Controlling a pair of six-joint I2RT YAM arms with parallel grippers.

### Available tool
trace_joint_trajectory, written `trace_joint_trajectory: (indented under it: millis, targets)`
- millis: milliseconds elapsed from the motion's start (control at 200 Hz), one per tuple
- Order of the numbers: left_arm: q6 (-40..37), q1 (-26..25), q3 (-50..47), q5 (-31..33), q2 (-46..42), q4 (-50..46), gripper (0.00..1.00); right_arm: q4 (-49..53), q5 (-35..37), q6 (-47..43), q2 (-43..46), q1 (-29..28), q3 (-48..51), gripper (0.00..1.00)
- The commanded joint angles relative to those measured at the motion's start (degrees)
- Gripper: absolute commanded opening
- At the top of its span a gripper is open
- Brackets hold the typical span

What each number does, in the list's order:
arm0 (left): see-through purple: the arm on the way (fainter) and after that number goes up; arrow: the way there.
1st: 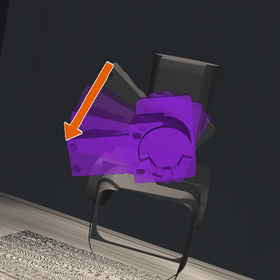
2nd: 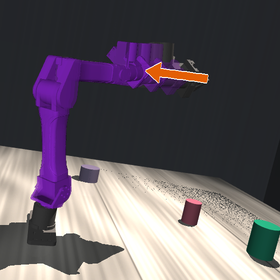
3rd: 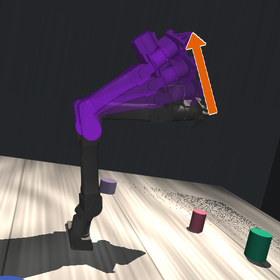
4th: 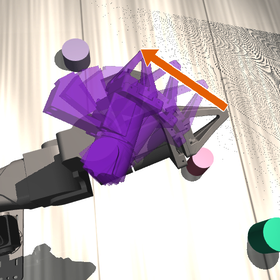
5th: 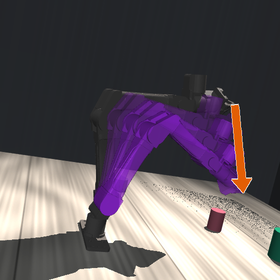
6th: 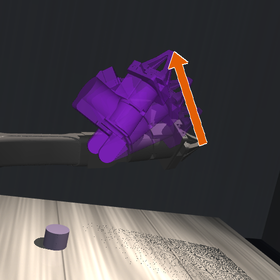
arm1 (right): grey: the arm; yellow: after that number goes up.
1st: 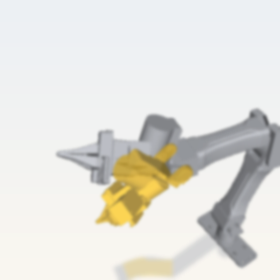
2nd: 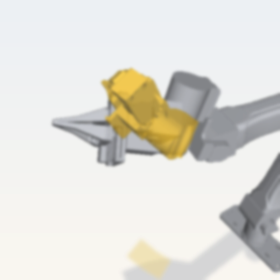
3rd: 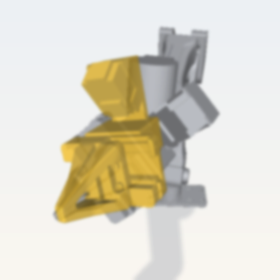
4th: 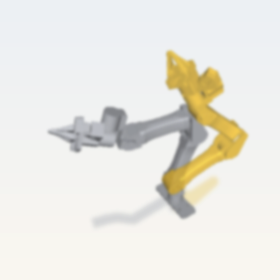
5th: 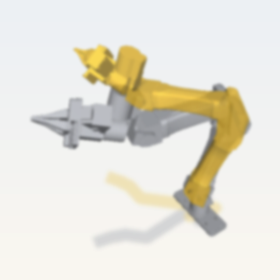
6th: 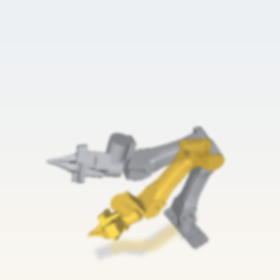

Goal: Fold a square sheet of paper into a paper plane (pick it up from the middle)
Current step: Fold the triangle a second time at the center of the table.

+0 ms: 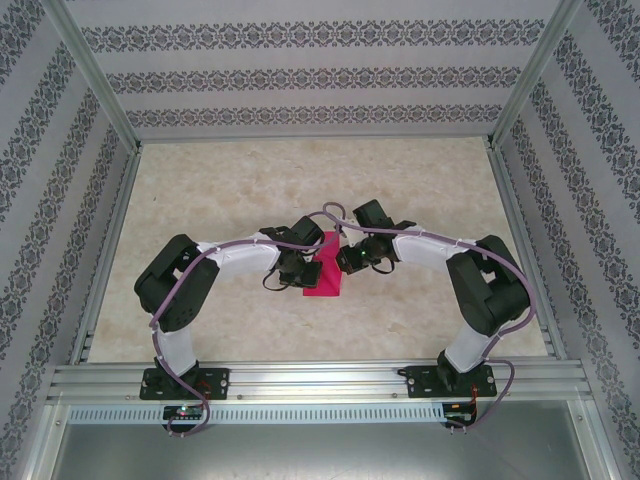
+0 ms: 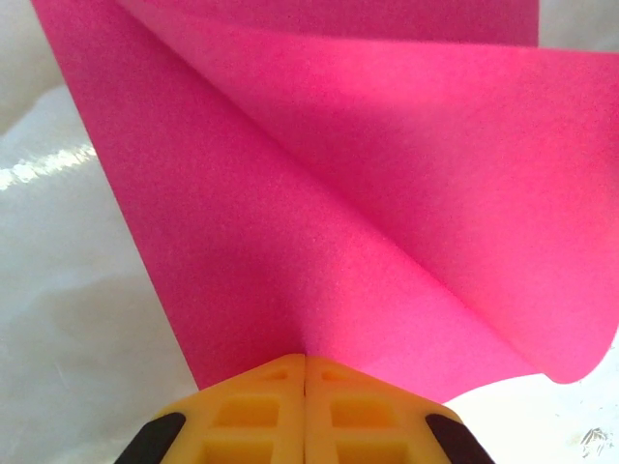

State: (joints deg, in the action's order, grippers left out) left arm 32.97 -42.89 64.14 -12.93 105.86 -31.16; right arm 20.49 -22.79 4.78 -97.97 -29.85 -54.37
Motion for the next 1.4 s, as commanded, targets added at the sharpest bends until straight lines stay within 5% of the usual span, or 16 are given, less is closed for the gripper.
trace_joint_trajectory:
  millis: [0, 1394]
  targets:
    - [-1.64, -0.7, 1.0, 0.25, 0.7, -1.0, 0.08, -2.28, -2.29, 0.41, -2.06, 0.14, -1.88, 0.06]
    - [-4.14, -0.74, 1.15, 1.4, 0.53, -3.31, 0.09, -3.7, -1.93, 0.26, -8.62, 0.84, -3.25, 0.08]
